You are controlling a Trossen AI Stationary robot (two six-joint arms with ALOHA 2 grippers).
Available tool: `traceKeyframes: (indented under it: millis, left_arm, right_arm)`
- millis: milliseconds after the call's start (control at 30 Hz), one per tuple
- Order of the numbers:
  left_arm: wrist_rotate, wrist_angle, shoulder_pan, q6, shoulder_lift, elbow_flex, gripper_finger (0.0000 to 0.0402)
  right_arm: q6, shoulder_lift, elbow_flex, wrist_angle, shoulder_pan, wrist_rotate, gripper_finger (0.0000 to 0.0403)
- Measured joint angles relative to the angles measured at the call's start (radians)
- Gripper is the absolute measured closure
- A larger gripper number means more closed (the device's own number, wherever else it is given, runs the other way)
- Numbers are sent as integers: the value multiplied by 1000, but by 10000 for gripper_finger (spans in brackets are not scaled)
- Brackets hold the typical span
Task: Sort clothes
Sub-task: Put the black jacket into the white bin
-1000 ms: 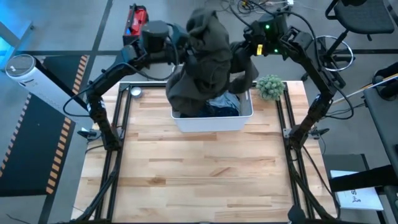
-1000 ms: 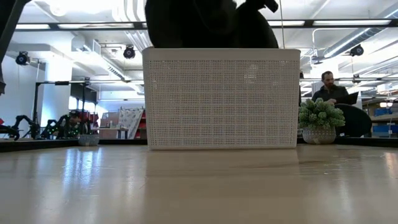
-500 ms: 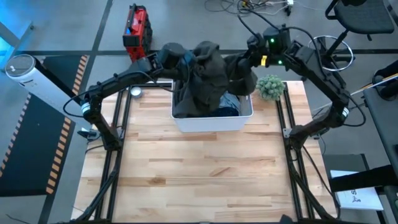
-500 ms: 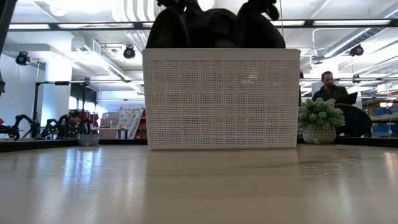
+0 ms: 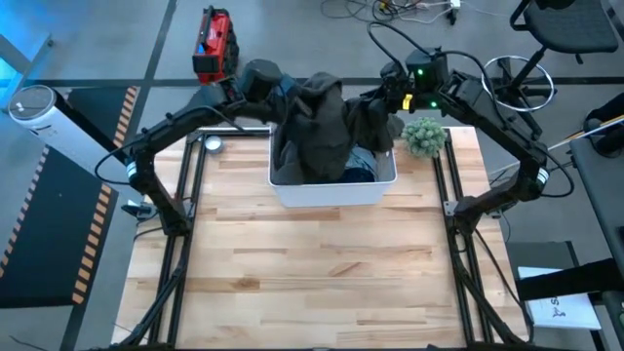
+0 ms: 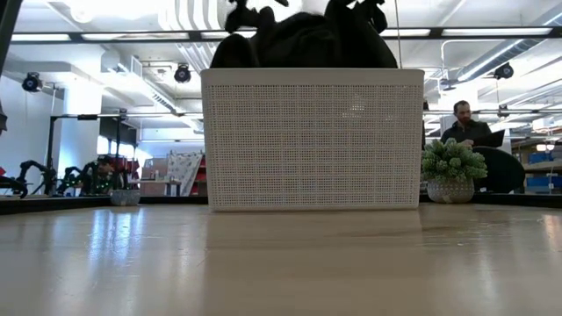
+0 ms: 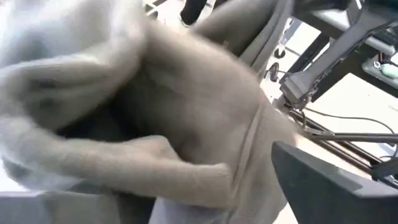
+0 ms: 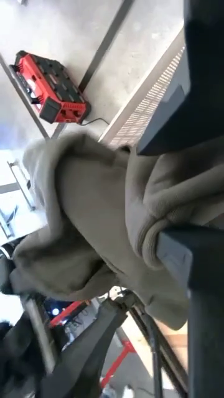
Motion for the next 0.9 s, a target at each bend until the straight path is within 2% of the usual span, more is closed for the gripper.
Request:
traceKeyframes:
  millis: [167, 333, 433, 700, 800, 900]
  left_arm:
    - [-29, -127, 0, 15, -2, 158, 89]
    - [-52, -204, -1, 24, -2, 303, 93]
    - [-66, -234, 0, 31, -8, 363, 105]
    - [-101, -227, 0, 25, -90, 334, 133]
    - [-109, -228, 0, 26, -117, 333, 135]
    - [-122, -226, 0, 25, -146, 333, 132]
  right_arm:
    - [45, 16, 0, 29, 9, 1, 198]
    - [45, 59, 0, 79, 46, -3, 176]
    - [34, 101, 0, 95, 71, -3, 186]
    - [-8, 215, 0, 29, 92, -3, 271]
    - [-12, 222, -1, -28, 92, -42, 274]
    - [-24, 205, 9, -39, 98, -69, 249]
